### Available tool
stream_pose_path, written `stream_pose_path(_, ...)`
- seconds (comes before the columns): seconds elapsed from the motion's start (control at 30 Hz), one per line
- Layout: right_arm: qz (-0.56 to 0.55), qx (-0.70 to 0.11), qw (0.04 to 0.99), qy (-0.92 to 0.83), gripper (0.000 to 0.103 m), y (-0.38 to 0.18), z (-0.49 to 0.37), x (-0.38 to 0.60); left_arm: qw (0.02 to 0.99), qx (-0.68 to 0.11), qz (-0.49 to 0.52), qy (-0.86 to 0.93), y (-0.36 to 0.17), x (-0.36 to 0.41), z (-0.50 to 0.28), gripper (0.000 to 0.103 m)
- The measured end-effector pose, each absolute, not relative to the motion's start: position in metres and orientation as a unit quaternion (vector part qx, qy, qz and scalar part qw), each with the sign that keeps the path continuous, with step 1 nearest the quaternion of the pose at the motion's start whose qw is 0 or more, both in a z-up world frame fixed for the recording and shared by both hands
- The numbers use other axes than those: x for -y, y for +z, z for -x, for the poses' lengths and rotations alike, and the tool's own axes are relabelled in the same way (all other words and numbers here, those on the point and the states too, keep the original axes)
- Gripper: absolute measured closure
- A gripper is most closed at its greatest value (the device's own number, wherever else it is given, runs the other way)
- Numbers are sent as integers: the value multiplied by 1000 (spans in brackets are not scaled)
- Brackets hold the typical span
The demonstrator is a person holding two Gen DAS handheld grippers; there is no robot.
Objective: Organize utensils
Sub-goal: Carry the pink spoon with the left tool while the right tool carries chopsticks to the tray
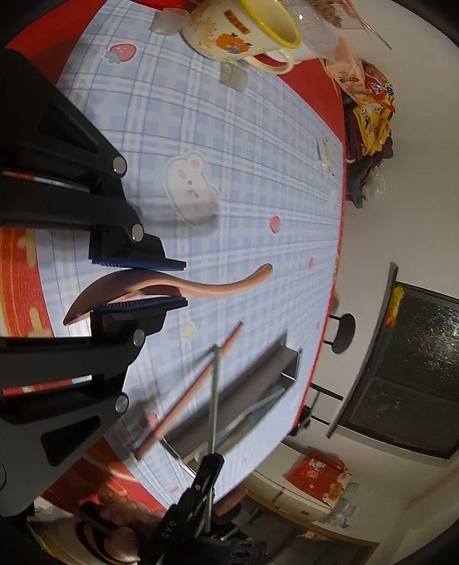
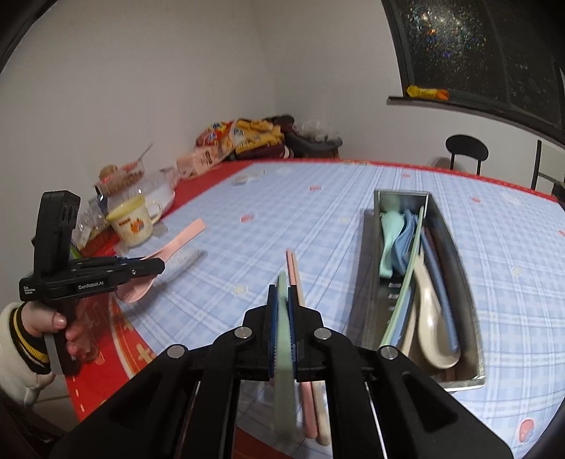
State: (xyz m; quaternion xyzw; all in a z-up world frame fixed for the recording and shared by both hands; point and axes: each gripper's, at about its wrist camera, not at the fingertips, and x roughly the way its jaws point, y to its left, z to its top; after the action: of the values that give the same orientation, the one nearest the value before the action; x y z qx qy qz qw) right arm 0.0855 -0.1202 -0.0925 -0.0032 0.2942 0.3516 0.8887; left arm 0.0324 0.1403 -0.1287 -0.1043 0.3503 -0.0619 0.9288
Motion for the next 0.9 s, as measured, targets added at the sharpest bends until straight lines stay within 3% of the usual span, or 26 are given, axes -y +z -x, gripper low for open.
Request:
stream_pose_path(0.43,-3,-239,912,334,97,-61,-96,146,922,-344,136,-115,-102,-113,-50,85)
stream_pose_path(0.9,-14,-168,948,271,97,-25,-156,200,900,-351,176,-191,-79,-34,-129,85)
